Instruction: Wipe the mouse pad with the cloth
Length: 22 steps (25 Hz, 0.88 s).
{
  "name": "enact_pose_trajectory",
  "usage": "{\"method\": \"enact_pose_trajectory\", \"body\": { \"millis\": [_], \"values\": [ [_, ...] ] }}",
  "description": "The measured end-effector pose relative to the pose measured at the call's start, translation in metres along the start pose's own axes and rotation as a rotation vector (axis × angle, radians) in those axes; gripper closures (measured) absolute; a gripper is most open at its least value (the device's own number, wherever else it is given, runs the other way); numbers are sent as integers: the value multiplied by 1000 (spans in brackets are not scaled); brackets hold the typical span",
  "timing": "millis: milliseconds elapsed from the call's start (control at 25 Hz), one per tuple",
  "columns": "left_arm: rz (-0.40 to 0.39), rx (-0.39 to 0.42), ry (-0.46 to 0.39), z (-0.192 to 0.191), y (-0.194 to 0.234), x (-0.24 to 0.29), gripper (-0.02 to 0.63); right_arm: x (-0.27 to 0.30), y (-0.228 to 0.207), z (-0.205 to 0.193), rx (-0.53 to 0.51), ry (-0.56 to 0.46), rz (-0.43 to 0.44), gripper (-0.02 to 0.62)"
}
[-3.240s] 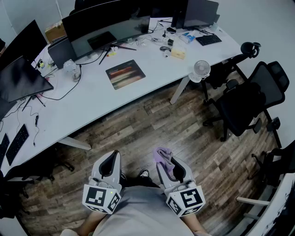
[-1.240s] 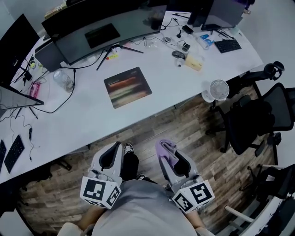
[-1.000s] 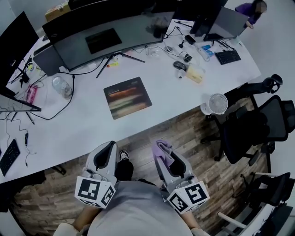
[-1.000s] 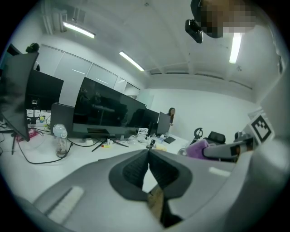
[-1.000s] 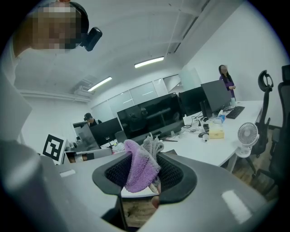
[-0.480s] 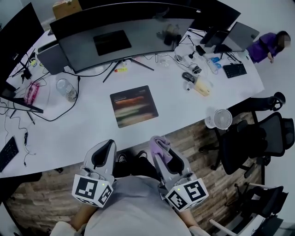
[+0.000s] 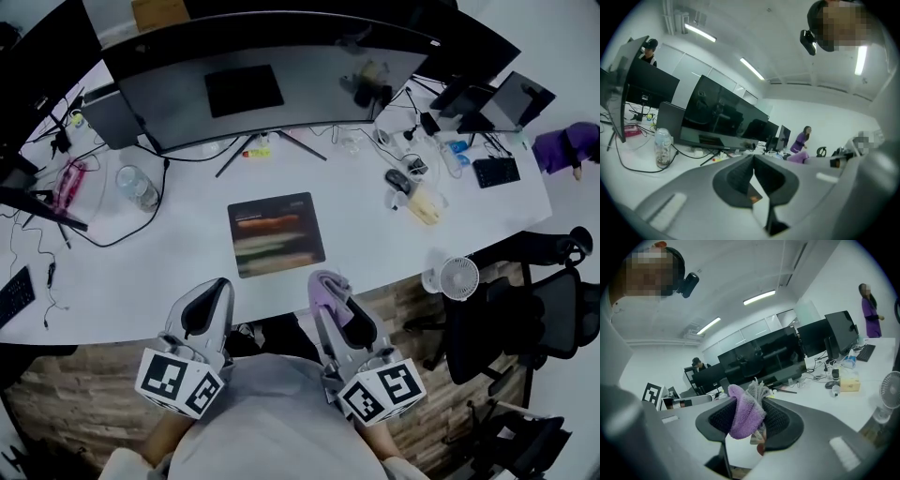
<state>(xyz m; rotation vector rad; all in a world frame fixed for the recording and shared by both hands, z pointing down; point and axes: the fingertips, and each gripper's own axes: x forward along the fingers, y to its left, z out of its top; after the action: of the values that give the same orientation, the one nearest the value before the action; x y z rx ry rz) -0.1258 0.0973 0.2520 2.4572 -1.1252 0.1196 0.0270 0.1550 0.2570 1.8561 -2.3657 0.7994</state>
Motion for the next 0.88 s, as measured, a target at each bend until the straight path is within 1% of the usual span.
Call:
{"method": "enact_pose_trajectory", "body": {
  "millis": [200,480,680,880],
  "values": [
    [60,22,-6,9,-4,36,606,26,-32,17,-3,33,61,430],
    [148,37,-9,10,-10,82,606,60,-77,32,-3,89,129,430],
    [218,57,-7,7,-9,106,606,83,-104,35,14,128,167,431],
    [268,71,8,1,-7,122,606,106,-123,23,34,179,188,443]
  ]
}}
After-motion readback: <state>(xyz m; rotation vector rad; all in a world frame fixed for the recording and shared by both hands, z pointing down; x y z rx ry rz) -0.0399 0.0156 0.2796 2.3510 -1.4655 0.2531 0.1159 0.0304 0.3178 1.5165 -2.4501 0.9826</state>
